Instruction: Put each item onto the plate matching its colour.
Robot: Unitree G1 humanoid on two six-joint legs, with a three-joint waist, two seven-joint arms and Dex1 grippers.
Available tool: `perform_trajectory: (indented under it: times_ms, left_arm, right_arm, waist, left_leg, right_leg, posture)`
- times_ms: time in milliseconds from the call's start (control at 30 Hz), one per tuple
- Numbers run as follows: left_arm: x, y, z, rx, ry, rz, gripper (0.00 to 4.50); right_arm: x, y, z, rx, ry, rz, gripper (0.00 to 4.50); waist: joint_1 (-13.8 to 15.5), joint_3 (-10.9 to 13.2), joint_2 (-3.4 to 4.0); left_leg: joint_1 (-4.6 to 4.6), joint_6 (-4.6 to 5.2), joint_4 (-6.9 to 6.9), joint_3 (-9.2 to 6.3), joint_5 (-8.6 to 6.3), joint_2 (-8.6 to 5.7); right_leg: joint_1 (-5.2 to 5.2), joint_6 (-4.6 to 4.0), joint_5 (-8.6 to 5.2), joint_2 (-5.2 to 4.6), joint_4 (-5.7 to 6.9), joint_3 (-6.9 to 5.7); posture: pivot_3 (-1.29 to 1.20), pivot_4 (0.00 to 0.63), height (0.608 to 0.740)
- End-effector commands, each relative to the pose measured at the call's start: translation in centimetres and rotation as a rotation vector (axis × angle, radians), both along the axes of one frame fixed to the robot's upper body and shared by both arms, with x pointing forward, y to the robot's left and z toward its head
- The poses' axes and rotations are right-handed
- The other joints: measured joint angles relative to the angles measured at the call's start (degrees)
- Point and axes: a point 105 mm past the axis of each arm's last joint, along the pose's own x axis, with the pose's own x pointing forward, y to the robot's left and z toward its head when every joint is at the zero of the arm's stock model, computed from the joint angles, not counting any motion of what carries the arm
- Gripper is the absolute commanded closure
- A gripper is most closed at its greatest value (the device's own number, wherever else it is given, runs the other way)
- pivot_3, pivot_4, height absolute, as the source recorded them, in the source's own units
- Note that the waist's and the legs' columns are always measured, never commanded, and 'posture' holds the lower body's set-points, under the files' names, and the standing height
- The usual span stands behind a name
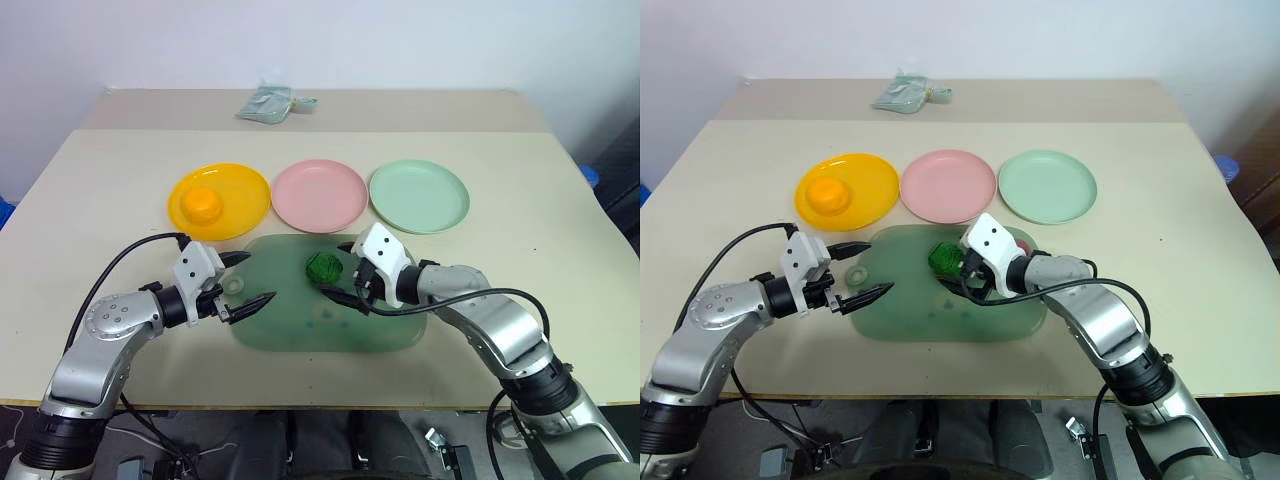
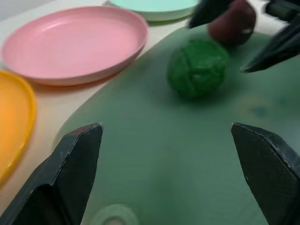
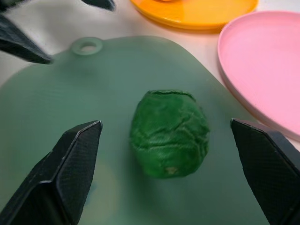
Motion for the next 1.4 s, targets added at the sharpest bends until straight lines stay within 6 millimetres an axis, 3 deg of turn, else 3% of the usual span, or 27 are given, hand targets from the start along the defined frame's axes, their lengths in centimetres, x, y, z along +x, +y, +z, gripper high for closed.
perform_trajectory:
  times_ms: [33,67,167,233,333,433,567,700,833,1000,1033,1133,1200,1333,1400]
  left_arm:
    - [-0.6,-0.3,0.7,-0.001,-0.020,-0.024,0.00]
    - [-0.7,-0.2,0.7,-0.001,-0.017,-0.023,0.00]
    - [-0.8,-0.2,0.5,0.001,-0.015,-0.019,0.00]
    - [-0.9,-0.1,0.4,-0.001,-0.013,-0.016,0.00]
    - [-0.9,0.0,0.4,0.000,-0.014,-0.011,0.00]
    - [-0.9,0.0,0.4,-0.001,-0.016,-0.010,0.00]
    - [-1.0,-0.2,0.0,-0.016,-0.013,-0.019,0.00]
    - [-0.9,-0.6,-0.4,-0.023,-0.014,-0.029,0.00]
    - [-0.7,-1.2,-0.2,-0.034,-0.025,-0.042,0.00]
    - [-0.7,-2.2,0.2,-0.040,-0.038,-0.063,0.00]
    - [-0.7,-2.3,0.3,-0.043,-0.040,-0.063,0.00]
    - [-0.8,-2.4,0.6,-0.049,-0.038,-0.058,0.00]
    - [-0.9,-2.4,0.6,-0.047,-0.032,-0.058,0.00]
    - [-1.0,-2.4,0.7,-0.046,-0.021,-0.072,0.00]
    - [-0.9,-2.4,0.7,-0.046,-0.018,-0.080,0.00]
  right_arm:
    - [0.6,0.4,0.3,-0.001,-0.013,-0.011,0.54]
    - [0.6,0.5,0.3,0.001,-0.008,-0.010,0.83]
    - [0.5,0.8,0.6,0.013,-0.008,0.000,2.38]
    - [0.2,1.1,1.3,0.033,-0.023,0.014,2.81]
    - [0.3,1.1,3.8,0.089,-0.075,0.024,2.81]
    - [1.6,-0.2,7.0,0.173,-0.138,-0.045,2.81]
    - [6.5,-5.7,10.3,0.209,-0.205,-0.347,2.81]
    - [9.6,-10.5,9.2,0.132,-0.193,-0.556,2.81]
    - [11.2,-13.0,6.7,0.071,-0.165,-0.617,2.81]
    - [11.5,-13.9,5.1,0.021,-0.170,-0.596,0.45]
    - [11.4,-13.9,5.5,0.022,-0.195,-0.584,0.04]
    - [9.0,-13.1,7.8,0.084,-0.280,-0.422,0.04]
    - [6.7,-12.5,8.0,0.104,-0.272,-0.292,0.04]
    - [0.5,-10.8,5.6,0.107,-0.099,-0.021,0.04]
    - [-0.8,-10.4,4.2,0.070,-0.047,0.022,0.04]
  waist:
    - [-0.1,0.0,0.00]
    - [0.0,0.0,0.00]
    - [0.0,0.0,0.00]
    - [0.0,0.0,0.00]
    - [0.0,0.0,0.00]
    - [0.0,0.0,0.01]
    - [0.0,0.0,0.01]
    - [0.1,0.0,0.01]
    - [-0.4,0.0,0.04]
    - [-0.4,0.0,0.08]
    - [-0.3,0.0,0.08]
    - [0.2,0.0,0.08]
    - [0.4,0.0,0.08]
    - [0.3,0.0,0.07]
    - [0.0,0.0,0.08]
  left_leg:
    - [0.00,0.00,-0.01,0.00,0.00,0.00]
    - [0.00,0.00,-0.01,0.00,0.00,0.00]
    - [-0.01,0.01,-0.01,0.00,0.00,-0.01]
    - [-0.01,0.01,-0.01,0.00,0.00,-0.01]
    - [-0.02,0.02,-0.01,0.00,-0.01,-0.01]
    - [-0.03,0.02,-0.01,0.00,-0.01,-0.01]
    - [-0.04,0.02,-0.01,0.00,-0.01,-0.02]
    - [-0.04,0.03,-0.02,0.00,-0.02,-0.05]
    - [-0.07,0.04,-0.06,0.08,-0.02,-0.05]
    - [-0.12,0.05,-0.07,0.19,-0.01,-0.03]
    - [-0.13,0.05,-0.07,0.19,-0.01,-0.03]
    - [-0.16,0.05,-0.07,0.17,-0.01,-0.03]
    - [-0.22,0.09,-0.05,0.14,-0.04,-0.03]
    - [-0.24,0.19,-0.01,0.05,-0.09,-0.03]
    - [-0.14,0.19,-0.01,0.05,-0.10,-0.03]
  right_leg:
    - [-0.01,0.00,0.00,0.00,0.00,0.00]
    - [-0.01,0.00,0.00,0.00,0.00,0.00]
    - [-0.01,0.01,0.00,0.00,0.00,0.00]
    - [-0.01,0.00,0.00,0.00,0.00,0.00]
    - [-0.02,0.01,0.00,0.00,0.00,0.00]
    - [-0.05,0.01,0.00,0.00,0.02,0.00]
    - [-0.06,0.01,0.01,0.00,0.03,-0.01]
    - [-0.04,0.00,0.00,-0.02,-0.01,-0.01]
    - [-0.09,0.00,0.00,-0.03,-0.03,0.00]
    - [-0.20,0.02,0.01,0.03,0.04,0.05]
    - [-0.20,0.02,0.01,0.03,0.04,0.05]
    - [-0.20,0.03,0.01,0.03,0.03,0.05]
    - [-0.20,0.04,0.02,0.03,-0.02,0.04]
    - [-0.11,0.05,0.03,0.03,-0.11,0.01]
    - [0.00,0.05,0.03,0.03,-0.13,0.01]
  posture:
    - [0.00,0.150,0.739]
    - [0.00,0.150,0.739]
    - [0.00,0.150,0.739]
    - [0.00,0.150,0.739]
    - [0.00,0.150,0.739]
    - [0.00,0.150,0.739]
    - [0.00,0.150,0.739]
    - [0.00,0.150,0.739]
    - [0.00,0.150,0.739]
    - [0.00,0.150,0.739]
    - [0.00,0.150,0.739]
    - [0.00,0.150,0.739]
    - [0.00,0.150,0.739]
    - [0.00,0.150,0.739]
    - [0.00,0.150,0.739]
